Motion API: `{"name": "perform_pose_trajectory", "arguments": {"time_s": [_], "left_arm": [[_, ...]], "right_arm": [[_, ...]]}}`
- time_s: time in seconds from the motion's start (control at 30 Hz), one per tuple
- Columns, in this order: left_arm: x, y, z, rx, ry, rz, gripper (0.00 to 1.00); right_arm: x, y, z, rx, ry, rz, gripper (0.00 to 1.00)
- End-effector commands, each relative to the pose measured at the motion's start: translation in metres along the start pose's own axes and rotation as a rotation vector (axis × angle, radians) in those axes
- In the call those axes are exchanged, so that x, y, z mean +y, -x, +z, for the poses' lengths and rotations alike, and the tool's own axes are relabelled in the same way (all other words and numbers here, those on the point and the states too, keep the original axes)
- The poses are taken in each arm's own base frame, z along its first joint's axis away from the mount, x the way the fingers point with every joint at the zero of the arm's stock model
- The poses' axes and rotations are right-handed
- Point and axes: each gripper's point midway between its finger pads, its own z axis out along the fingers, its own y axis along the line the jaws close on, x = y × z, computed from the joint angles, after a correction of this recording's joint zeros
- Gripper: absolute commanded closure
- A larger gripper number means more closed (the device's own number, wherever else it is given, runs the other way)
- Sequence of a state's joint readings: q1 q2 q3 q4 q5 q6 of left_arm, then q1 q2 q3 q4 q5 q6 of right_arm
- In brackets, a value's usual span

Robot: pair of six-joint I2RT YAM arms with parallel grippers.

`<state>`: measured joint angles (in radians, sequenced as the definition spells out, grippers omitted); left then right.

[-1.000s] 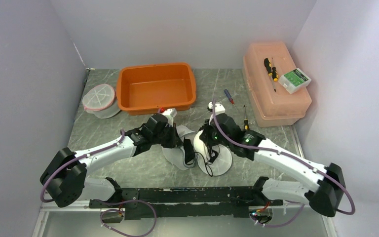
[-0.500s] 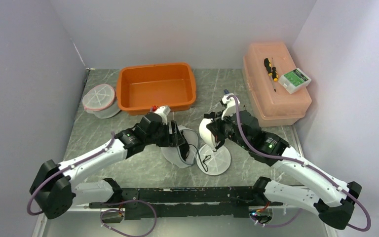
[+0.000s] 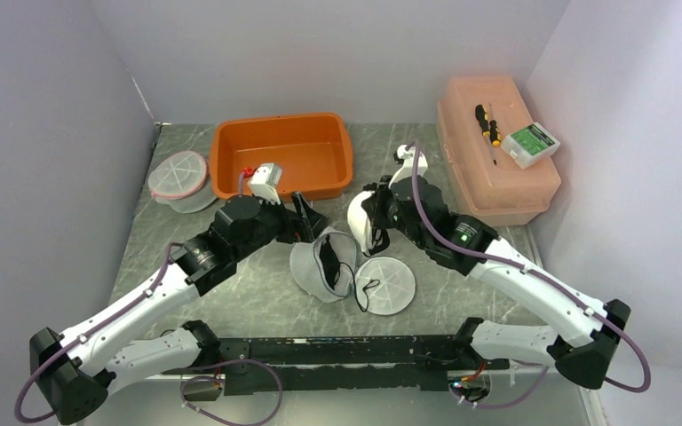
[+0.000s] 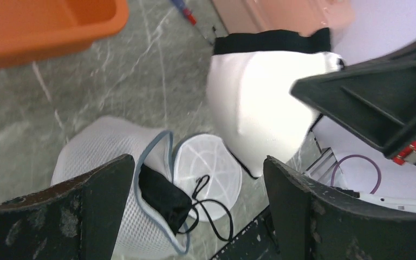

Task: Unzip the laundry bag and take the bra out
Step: Pick up the bra from the laundry bag.

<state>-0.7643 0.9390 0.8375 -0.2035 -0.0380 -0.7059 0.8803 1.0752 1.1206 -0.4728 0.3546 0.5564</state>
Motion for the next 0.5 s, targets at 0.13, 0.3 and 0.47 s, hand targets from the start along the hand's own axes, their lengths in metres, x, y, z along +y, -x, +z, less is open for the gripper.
{"name": "perform_pose_trajectory", "arguments": {"time_s": [0.13, 0.3, 0.47], "left_arm": [[-0.058, 0.021, 0.017, -0.095, -0.131, 0.288, 0.06], [-0.063, 0.015, 0.029, -0.099, -0.119, 0.362, 0.06], [-0.053, 0.016, 0.041, -0.127, -0.038, 0.41, 0.06]], "right_arm": [[0.002, 0.034, 0.011, -0.046, -0.159, 0.278, 1.0], [0.001, 0.026, 0.021, 0.004, -0.202, 0.364, 1.0], [0.012, 0.02, 0.028, 0.048, -0.157, 0.411, 1.0]]}}
